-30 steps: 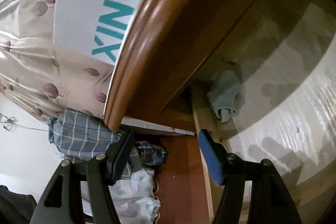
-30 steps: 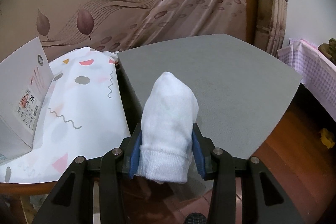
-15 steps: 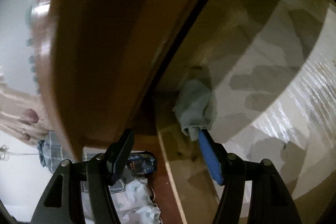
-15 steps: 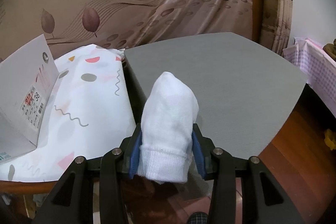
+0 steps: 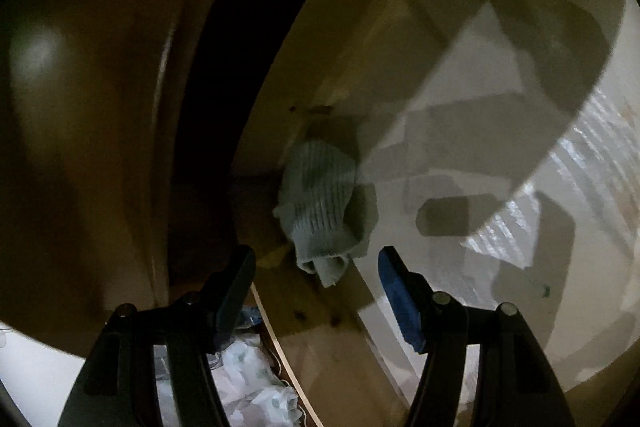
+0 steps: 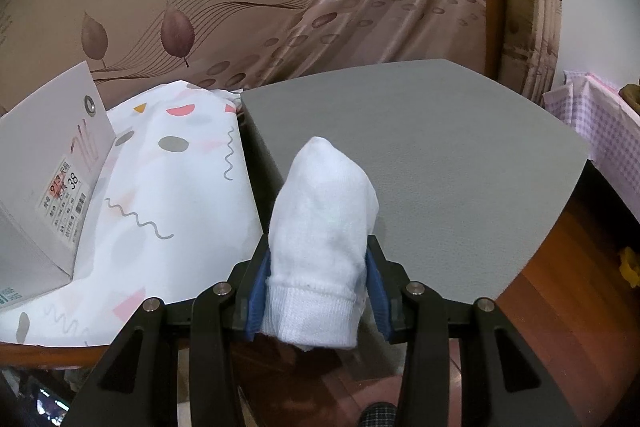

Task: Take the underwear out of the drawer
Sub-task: 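Reach the left tool into the drawer toward the grey striped sock while right holds the white sock, then grasp the grey striped sock with the left tool while right holds the white sock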

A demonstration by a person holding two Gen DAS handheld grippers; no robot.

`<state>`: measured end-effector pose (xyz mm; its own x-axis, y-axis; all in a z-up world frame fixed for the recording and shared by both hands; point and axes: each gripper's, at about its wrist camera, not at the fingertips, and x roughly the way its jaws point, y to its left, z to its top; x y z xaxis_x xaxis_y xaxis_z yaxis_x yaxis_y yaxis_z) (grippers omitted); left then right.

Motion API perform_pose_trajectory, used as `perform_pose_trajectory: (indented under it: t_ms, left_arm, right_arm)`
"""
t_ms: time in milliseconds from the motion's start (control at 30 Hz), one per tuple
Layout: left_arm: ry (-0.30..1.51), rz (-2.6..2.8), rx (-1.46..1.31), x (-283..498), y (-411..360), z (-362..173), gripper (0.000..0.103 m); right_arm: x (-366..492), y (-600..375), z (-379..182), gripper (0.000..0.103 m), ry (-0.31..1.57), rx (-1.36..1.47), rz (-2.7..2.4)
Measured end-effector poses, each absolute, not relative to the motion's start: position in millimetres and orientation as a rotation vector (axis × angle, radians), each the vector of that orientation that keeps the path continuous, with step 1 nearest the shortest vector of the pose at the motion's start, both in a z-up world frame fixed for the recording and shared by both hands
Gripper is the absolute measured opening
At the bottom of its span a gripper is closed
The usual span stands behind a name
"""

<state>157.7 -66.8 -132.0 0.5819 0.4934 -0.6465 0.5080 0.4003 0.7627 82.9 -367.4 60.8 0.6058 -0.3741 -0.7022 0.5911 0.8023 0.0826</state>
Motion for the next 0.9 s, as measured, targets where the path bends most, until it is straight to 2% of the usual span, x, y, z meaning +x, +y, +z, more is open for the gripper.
perform_pose_trajectory:
  t_ms: [267, 333, 767, 800, 833, 900]
  left_arm:
    - [1.008, -0.024, 1.273, 169, -65, -144, 0.065]
    - [1.007, -0.055, 1.295, 165, -67, -149, 0.061]
    - [0.987, -0.067, 1.405, 167, -65, -181, 0.058]
    - [0.99, -0.072, 1.402, 167, -66, -181, 0.051]
    - [1.006, -0.086, 1.387, 168, -66, -181, 0.036]
    - [1.045, -0.095, 1.378, 170, -65, -186, 0.026]
  right_arm:
    - [83, -366, 62, 0.04, 0.728, 0.323, -0.562]
    - [83, -365, 62, 0.04, 0.729, 0.322, -0.56]
    - [86, -360, 60, 0.041, 0.737, 0.308, -0.542]
    - [86, -360, 60, 0.041, 0.738, 0.307, -0.547]
    - [86, -360, 60, 0.041, 0.738, 0.306, -0.548]
    - [87, -360, 60, 0.041, 0.739, 0.307, -0.547]
